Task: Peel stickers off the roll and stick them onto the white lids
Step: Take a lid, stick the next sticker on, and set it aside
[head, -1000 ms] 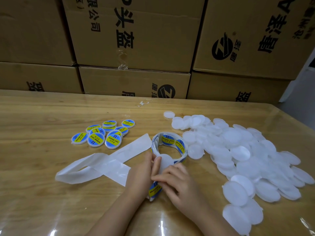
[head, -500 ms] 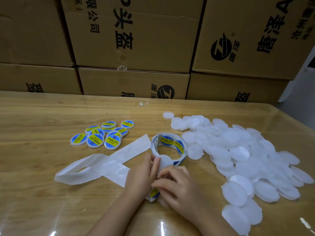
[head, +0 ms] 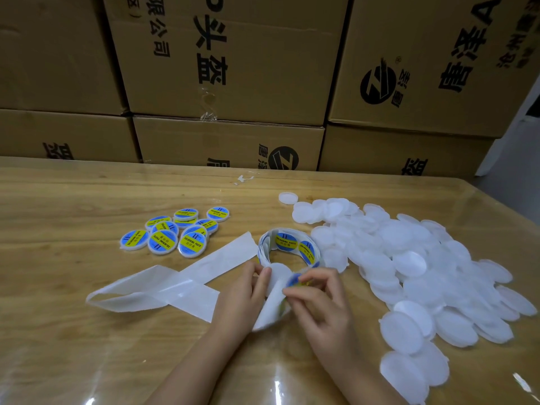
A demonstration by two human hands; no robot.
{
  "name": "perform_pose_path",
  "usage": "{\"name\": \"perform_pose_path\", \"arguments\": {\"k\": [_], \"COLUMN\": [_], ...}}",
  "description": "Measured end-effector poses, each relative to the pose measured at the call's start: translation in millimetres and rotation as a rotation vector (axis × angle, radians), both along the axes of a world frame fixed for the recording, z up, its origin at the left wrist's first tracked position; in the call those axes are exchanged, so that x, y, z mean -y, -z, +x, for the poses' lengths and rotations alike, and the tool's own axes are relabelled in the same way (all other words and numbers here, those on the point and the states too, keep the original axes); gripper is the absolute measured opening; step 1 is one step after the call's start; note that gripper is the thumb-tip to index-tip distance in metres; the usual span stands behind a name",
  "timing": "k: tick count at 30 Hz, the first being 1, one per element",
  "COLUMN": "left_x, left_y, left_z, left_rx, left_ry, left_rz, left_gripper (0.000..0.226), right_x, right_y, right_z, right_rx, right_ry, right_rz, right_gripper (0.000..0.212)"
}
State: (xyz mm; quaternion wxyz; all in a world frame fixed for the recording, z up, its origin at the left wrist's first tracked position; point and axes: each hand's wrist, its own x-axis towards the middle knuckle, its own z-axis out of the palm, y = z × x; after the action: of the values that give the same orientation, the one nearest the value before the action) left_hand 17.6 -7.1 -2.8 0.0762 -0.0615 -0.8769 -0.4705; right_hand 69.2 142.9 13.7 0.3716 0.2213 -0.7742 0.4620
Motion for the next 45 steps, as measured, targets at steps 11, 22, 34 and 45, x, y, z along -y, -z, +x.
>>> {"name": "perform_pose_path", "arguments": {"k": [11, 22, 34, 45], "left_x": [5.6, 8.3, 6.9, 6.0], "left_y": [-15.5, -18.7, -17.7, -16.6], "left_z": [4.8, 4.4, 4.0, 5.0], "left_rx": [0.121, 0.303, 0.287, 0.24], "left_ry": [0.138, 0.359, 0.348, 0.326], "left_rz": [0.554, 0.837, 0.835, 0.766], "left_gripper": [0.018, 0.022, 0.028, 0.024], "right_x": [-8.5, -9.2, -8.6, -7.5], "right_y": [-2.7, 1.9, 6.5, 7.0], "right_z": [-5.4, -9.4, -12.2, -12.4], "right_rx": [0.409, 0.467, 0.472, 0.471], "right_ry": [0.091, 0.173, 0.197, 0.212], "right_rz": [-0.551, -0.381, -0.314, -0.277], "right_gripper": [0.027, 0.024, 0.032, 0.032]}}
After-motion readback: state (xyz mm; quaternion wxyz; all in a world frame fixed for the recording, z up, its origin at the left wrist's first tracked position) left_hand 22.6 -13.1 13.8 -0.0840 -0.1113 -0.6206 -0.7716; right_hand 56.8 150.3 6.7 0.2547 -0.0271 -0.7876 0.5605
